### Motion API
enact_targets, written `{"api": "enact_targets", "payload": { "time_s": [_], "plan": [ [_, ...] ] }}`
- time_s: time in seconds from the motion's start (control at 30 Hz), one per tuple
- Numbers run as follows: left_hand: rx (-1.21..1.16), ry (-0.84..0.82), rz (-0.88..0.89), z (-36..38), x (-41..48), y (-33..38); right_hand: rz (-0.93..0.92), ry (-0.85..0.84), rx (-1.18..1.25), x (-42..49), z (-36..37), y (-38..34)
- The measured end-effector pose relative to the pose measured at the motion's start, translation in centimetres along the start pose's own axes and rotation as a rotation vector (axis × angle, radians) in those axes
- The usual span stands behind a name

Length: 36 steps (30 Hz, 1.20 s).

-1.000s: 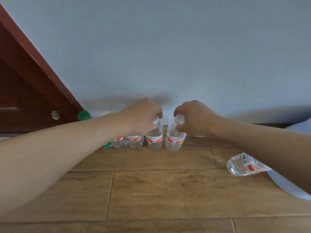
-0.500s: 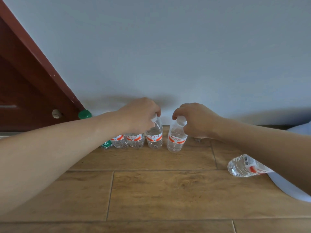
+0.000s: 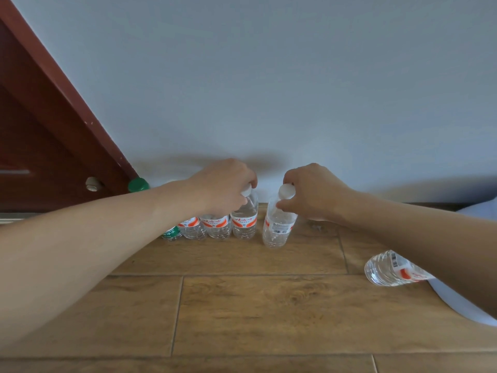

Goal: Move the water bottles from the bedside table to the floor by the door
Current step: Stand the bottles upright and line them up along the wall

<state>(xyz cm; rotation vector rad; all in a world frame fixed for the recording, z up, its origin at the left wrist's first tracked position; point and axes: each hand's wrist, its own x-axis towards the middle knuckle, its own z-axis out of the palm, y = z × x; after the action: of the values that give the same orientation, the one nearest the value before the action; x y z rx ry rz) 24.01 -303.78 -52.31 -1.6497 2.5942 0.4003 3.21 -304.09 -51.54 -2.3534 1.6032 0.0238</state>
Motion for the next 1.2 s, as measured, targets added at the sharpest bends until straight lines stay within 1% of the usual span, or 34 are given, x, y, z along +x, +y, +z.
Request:
{"api": "enact_targets", "payload": {
  "time_s": [0.1, 0.27, 0.37, 0.5, 0.9, 0.97, 1.1, 1.2],
  "plan": [
    [0.002, 0.008, -0.005, 0.11, 0.08, -0.03, -0.009, -0.013, -0.012, 0.13, -0.02, 0.05],
    [-0.007, 0.031, -0.007, 0.2, 0.0, -0.06, -0.156, -0.107, -0.034, -0.26, -0.37, -0.22],
    [-0.004, 0.03, 0.001, 0.24, -0.02, 0.06, -0.197, -0.133, -0.053, -0.48, -0.73, -0.27],
    [-0.02, 0.032, -0.007, 0.33, -0.01, 0.11, -0.192, -0.102, -0.043, -0.26, -0.71, -0.19],
    [-0.029, 0.04, -0.022, 0.49, 0.13, -0.04, -0.053, -0.007, 0.01, 0.45, 0.13, 0.05],
    [-0.033, 0.042, -0.025, 0.53, 0.09, 0.0, -0.063, -0.016, -0.008, 0.38, 0.0, -0.01],
    [-0.038, 0.045, -0.028, 0.57, 0.06, 0.0, -0.148, -0.085, -0.04, 0.03, -0.25, -0.06],
    [-0.033, 0.049, -0.023, 0.53, 0.01, 0.09, -0.155, -0.092, -0.04, -0.02, -0.24, 0.02]
  ]
}}
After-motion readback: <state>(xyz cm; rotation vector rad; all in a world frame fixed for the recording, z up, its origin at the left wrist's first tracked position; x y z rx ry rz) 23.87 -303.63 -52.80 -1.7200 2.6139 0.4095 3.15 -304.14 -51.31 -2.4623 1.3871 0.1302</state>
